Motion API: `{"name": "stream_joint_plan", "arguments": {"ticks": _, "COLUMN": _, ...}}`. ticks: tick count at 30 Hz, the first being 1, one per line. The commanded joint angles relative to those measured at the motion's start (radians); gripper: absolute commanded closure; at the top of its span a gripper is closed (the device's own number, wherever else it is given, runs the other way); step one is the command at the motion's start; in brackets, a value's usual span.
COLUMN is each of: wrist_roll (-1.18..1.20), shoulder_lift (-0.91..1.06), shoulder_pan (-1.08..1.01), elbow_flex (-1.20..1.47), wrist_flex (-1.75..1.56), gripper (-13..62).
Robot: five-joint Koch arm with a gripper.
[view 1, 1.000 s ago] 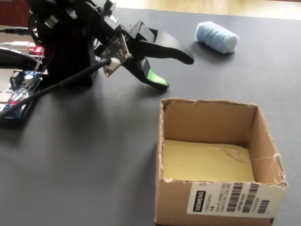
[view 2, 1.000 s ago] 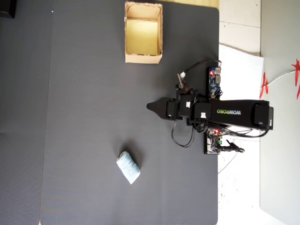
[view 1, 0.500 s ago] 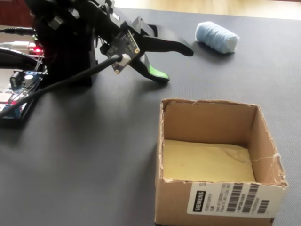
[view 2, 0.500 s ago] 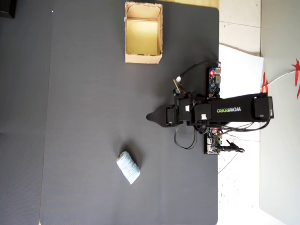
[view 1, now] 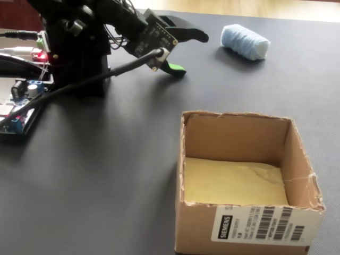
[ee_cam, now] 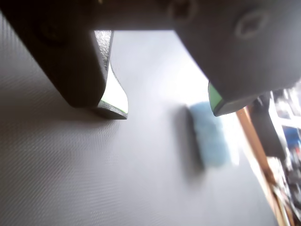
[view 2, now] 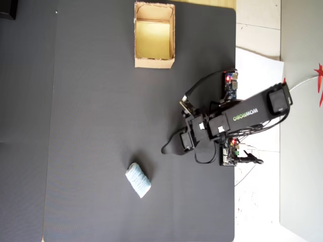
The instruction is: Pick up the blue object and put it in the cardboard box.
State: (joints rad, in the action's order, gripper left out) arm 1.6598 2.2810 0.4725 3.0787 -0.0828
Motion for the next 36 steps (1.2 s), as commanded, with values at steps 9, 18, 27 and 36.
{"name": "stream_joint_plan", "arguments": {"ticks": 9, "wrist_roll": 0.020, "shoulder_lift": 0.086, "shoulder_pan": 0.120, "elbow_flex": -0.077, "wrist_flex": 0.012, "gripper": 16.5}}
{"name": "stream_joint_plan", "arguments": {"ticks": 18, "wrist_roll": -0.026, "shoulder_lift": 0.035, "shoulder_pan": 0.100, "elbow_flex": -0.367, "wrist_flex": 0.229, "gripper": 16.3}}
{"name": "stream_joint_plan", "arguments": {"ticks": 27, "wrist_roll": -0.037, "shoulder_lift": -0.224, "shoulder_pan": 0.074, "elbow_flex": -0.721, "wrist_flex": 0.471, "gripper": 16.3}}
{"name": "stream_joint_plan", "arguments": {"ticks": 36, "wrist_roll": -0.141, "shoulder_lift": -0.586, "shoulder_pan": 0.058, "elbow_flex": -1.045, "wrist_flex": 0.629, "gripper": 16.2}}
